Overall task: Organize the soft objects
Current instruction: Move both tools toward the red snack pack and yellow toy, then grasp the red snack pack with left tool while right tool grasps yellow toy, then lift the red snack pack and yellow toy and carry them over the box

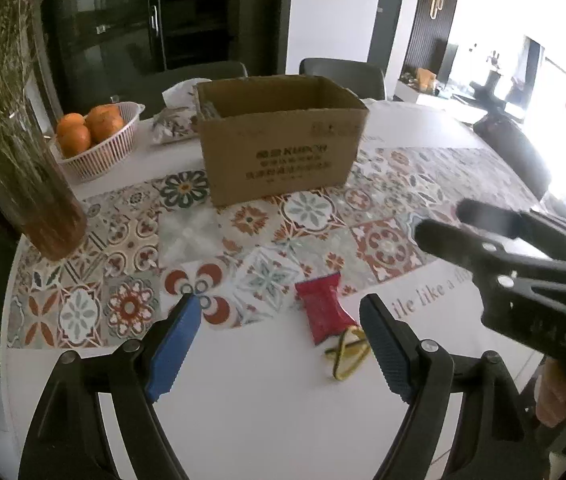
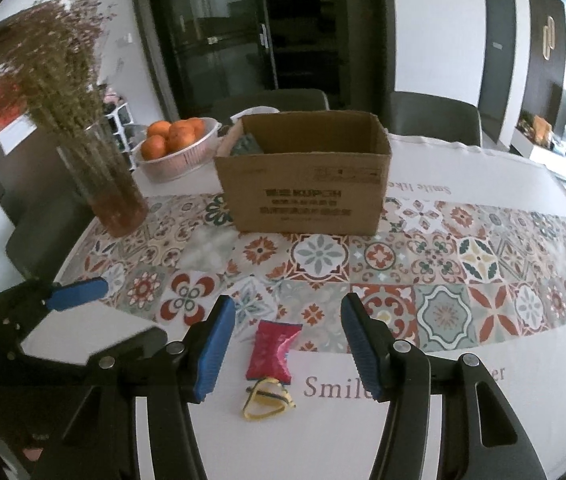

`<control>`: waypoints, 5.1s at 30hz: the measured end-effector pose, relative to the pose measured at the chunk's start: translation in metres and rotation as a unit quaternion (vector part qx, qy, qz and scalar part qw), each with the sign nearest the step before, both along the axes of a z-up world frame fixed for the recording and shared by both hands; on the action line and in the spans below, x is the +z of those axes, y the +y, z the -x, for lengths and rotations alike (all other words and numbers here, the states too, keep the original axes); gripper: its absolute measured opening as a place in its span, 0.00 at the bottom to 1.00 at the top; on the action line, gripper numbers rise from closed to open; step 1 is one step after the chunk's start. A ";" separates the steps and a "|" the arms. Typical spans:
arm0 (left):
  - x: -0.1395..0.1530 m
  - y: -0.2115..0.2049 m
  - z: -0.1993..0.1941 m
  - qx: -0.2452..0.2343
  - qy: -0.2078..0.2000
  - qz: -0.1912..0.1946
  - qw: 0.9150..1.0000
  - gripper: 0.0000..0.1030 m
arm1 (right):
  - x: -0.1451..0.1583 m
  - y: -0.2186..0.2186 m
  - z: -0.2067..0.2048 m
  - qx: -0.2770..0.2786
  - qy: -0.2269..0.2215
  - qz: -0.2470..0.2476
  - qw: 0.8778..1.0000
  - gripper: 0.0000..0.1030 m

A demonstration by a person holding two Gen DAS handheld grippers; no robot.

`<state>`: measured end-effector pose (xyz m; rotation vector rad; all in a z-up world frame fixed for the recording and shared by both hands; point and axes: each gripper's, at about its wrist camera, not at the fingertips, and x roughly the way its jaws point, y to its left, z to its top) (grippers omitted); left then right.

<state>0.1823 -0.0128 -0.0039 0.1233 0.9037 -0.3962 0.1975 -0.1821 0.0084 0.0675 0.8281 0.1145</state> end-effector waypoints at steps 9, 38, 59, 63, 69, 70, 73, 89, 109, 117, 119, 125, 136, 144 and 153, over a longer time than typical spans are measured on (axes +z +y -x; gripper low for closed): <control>-0.014 0.001 0.016 0.007 0.011 0.010 1.000 0.78 | -0.007 0.003 0.013 0.021 -0.004 -0.007 1.000 0.55; -0.047 0.005 -0.029 -0.077 0.065 0.034 0.994 0.73 | -0.082 0.019 0.049 -0.159 0.032 -0.058 0.985 0.55; -0.115 -0.029 -0.067 -0.131 0.140 0.095 0.977 0.65 | -0.149 0.026 0.041 -0.198 0.068 -0.131 0.969 0.55; -0.126 -0.037 -0.075 -0.130 0.153 0.098 0.975 0.64 | -0.158 0.023 0.034 -0.206 0.078 -0.136 0.966 0.55; -0.140 -0.047 -0.085 -0.122 0.171 0.103 0.972 0.63 | -0.163 0.023 0.028 -0.211 0.076 -0.131 0.966 0.55; -0.142 -0.048 -0.086 -0.118 0.172 0.101 0.973 0.63 | -0.163 0.024 0.027 -0.210 0.074 -0.130 0.966 0.55; -0.145 -0.053 -0.089 -0.110 0.177 0.098 0.973 0.61 | -0.163 0.023 0.024 -0.212 0.068 -0.125 0.967 0.55; -0.140 -0.047 -0.083 -0.097 0.153 0.096 0.979 0.37 | -0.165 0.022 0.018 -0.177 0.060 -0.108 0.976 0.49; -0.106 0.002 -0.056 -0.037 0.062 0.052 0.996 0.37 | -0.160 0.028 0.024 -0.149 0.050 -0.083 0.984 0.45; -0.102 0.019 -0.040 -0.019 0.053 0.040 0.998 0.37 | -0.151 0.032 0.030 -0.136 0.032 -0.069 0.988 0.45; -0.101 0.021 -0.036 -0.018 0.051 0.039 0.998 0.37 | -0.147 0.032 0.033 -0.134 0.023 -0.062 0.989 0.45; -0.089 0.028 -0.023 -0.013 0.035 0.042 0.998 0.37 | -0.130 0.033 0.039 -0.119 -0.007 -0.044 0.992 0.45; -0.056 0.028 -0.009 -0.009 -0.005 0.054 0.999 0.37 | -0.086 0.031 0.042 -0.103 -0.064 -0.035 0.992 0.45; -0.032 0.029 -0.010 -0.001 -0.037 0.061 0.997 0.37 | -0.055 0.028 0.037 -0.094 -0.100 -0.040 0.990 0.45; -0.012 0.029 -0.018 0.013 -0.070 0.065 0.995 0.37 | -0.026 0.021 0.024 -0.088 -0.136 -0.042 0.986 0.45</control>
